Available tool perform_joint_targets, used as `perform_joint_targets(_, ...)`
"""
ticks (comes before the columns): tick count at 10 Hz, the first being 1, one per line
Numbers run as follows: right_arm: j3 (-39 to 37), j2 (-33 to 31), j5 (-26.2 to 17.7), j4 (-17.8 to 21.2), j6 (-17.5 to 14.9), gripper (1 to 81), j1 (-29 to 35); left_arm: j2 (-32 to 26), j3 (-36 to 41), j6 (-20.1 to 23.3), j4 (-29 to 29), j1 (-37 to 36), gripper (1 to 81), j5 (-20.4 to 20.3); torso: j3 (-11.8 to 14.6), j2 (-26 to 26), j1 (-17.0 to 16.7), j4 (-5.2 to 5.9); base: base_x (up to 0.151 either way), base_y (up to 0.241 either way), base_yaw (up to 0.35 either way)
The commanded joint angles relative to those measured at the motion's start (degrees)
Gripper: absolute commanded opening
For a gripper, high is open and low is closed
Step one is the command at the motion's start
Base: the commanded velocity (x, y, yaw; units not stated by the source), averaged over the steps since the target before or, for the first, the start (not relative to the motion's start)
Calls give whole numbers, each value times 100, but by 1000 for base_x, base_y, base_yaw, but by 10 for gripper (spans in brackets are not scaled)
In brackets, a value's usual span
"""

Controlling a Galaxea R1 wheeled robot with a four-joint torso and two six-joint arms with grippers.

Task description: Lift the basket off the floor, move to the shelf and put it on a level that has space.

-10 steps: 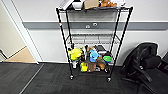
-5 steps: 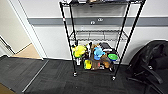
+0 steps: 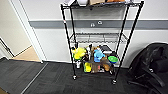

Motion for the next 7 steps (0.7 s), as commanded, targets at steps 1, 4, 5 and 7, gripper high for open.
perform_joint_targets(1, -58, -75, -272, 188, 15, 811, 587, -86, -24, 2, -62, -485, 811, 311, 0, -555, 358, 0, 0, 0, 0)
perform_joint_targets(4, -234, -75, -290, 329, 15, 811, 745, -86, -6, 10, -97, -590, 811, 337, -475, -1086, 691, 2, 0, 0, 0)
perform_joint_targets(5, -252, -75, -290, 346, 15, 811, 798, -86, -6, 2, -97, -625, 811, 346, -627, -1287, 816, 2, 0, 0, 0)
perform_joint_targets(7, -252, -84, -298, 425, 24, 811, 956, -77, 20, 10, -97, -713, 811, 451, -961, -1666, 1056, 2, 0, 0, 0)
